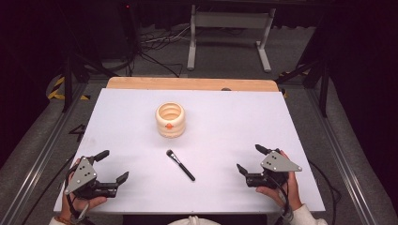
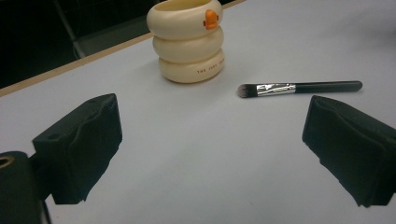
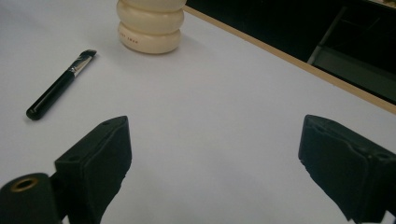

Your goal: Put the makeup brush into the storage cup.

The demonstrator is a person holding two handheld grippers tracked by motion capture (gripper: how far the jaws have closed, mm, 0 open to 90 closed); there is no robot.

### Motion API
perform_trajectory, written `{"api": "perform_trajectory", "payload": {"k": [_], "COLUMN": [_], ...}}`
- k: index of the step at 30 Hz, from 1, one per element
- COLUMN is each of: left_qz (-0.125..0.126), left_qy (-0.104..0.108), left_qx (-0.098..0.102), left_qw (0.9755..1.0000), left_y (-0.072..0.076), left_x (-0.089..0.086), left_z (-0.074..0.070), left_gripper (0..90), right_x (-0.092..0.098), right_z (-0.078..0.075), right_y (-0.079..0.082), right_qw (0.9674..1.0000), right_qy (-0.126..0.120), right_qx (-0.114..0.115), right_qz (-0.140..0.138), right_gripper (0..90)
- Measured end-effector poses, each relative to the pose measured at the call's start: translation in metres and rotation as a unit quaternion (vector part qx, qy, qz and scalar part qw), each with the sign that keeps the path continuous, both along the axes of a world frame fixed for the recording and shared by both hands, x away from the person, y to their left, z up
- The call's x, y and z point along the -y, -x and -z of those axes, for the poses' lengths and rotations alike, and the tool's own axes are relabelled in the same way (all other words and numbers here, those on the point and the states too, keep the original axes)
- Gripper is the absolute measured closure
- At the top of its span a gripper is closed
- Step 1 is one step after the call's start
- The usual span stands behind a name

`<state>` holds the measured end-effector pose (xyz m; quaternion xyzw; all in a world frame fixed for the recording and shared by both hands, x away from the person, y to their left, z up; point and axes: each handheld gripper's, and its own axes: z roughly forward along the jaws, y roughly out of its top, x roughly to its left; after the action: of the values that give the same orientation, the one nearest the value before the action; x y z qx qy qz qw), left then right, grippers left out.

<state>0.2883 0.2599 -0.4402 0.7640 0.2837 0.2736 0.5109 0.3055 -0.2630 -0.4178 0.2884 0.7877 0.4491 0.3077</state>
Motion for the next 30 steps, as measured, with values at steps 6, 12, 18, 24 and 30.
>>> {"api": "perform_trajectory", "payload": {"k": [6,12,18,24,30], "left_qz": [0.003,0.004,0.007,0.01,0.015], "left_qy": [-0.001,0.002,0.004,0.007,0.003], "left_qx": [-0.006,-0.01,-0.012,-0.015,-0.018], "left_qw": [1.0,0.9999,0.9999,0.9998,0.9997], "left_y": [0.0,-0.001,-0.001,-0.001,-0.001], "left_x": [0.002,0.001,0.002,0.002,0.002], "left_z": [0.001,0.002,0.002,0.003,0.003], "left_gripper": [6.0,6.2,6.3,6.4,6.4], "right_x": [-0.013,-0.028,-0.051,-0.084,-0.125], "right_z": [-0.002,-0.005,-0.008,-0.016,-0.021], "right_y": [-0.006,-0.014,-0.02,-0.029,-0.048], "right_qw": [0.9991,0.9962,0.9908,0.9827,0.9671], "right_qy": [0.016,0.039,0.069,0.096,0.139], "right_qx": [-0.03,-0.066,-0.101,-0.137,-0.194], "right_qz": [-0.025,-0.04,-0.059,-0.079,-0.087], "right_gripper": [15.9,19.1,20.2,22.0,24.2]}}
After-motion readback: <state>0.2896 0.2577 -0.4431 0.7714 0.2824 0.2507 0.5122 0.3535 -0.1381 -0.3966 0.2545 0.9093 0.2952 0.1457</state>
